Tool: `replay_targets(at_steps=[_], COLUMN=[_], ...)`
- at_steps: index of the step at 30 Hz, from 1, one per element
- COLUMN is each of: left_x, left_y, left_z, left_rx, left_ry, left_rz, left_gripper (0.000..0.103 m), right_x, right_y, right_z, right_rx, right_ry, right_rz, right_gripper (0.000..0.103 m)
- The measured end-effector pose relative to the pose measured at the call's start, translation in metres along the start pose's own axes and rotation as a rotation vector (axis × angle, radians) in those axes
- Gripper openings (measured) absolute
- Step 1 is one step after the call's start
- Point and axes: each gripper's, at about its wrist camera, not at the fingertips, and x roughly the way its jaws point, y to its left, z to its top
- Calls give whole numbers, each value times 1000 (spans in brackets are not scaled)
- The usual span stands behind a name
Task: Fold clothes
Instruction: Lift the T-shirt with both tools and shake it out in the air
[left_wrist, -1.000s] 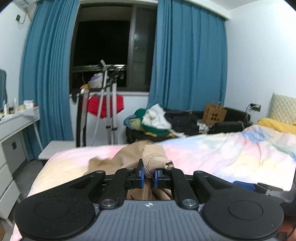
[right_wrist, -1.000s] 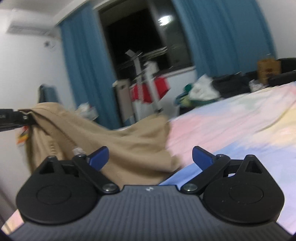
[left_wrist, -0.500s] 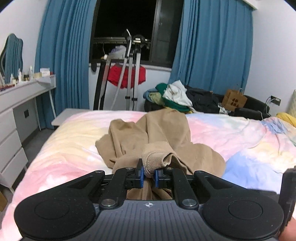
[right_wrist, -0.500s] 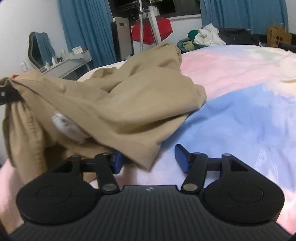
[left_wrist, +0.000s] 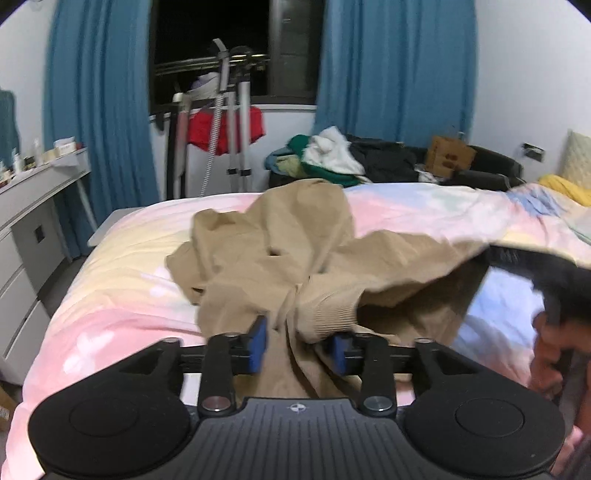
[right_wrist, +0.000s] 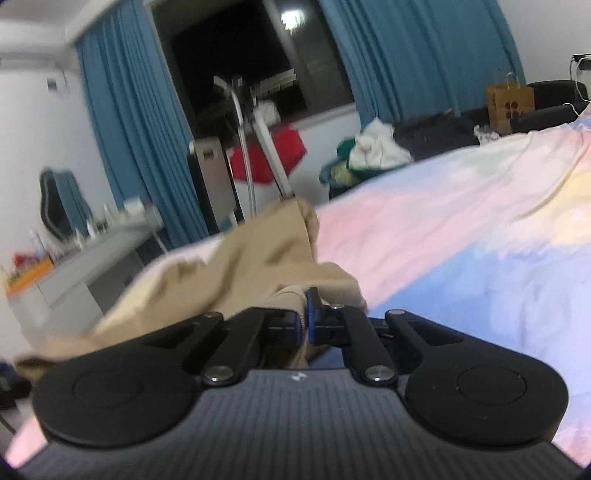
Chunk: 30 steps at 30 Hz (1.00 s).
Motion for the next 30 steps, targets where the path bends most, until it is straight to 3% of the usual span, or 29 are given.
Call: replay_targets(at_steps=[6, 11, 14, 17, 23, 25, 28, 30], left_x=[-18, -23, -21, -14, 18, 16, 4, -6], left_y=[-30, -53, -63, -70, -70, -62, -48, -37], left_z=[-6, -18, -24, -24, -20, -21, -18, -15], left_rx=[94, 112, 68, 52, -27, -64, -128, -164], left_ry=[-29, -3, -16, -49, -39, -49, -76, -87], left_rz=[-40, -104, -92, -8, 307, 355, 416, 468], left_gripper=[74, 78, 83, 84, 83, 83, 83, 83], right_x=[-22, -18, -14, -14, -17, -15, -9, 1], right_y=[-4, -7, -10, -10, -4, -2, 7, 9], right_z=[13, 16, 17, 14, 13, 10, -1, -13], right_rx=[-15, -25, -6, 24, 4, -21, -180, -255], right_ry=[-65, -28, 10, 31, 8, 7, 35, 99], right_rz=[-12, -12, 25, 44, 25, -26, -182, -244], right_gripper=[7, 7, 7, 7, 8, 8, 10, 12])
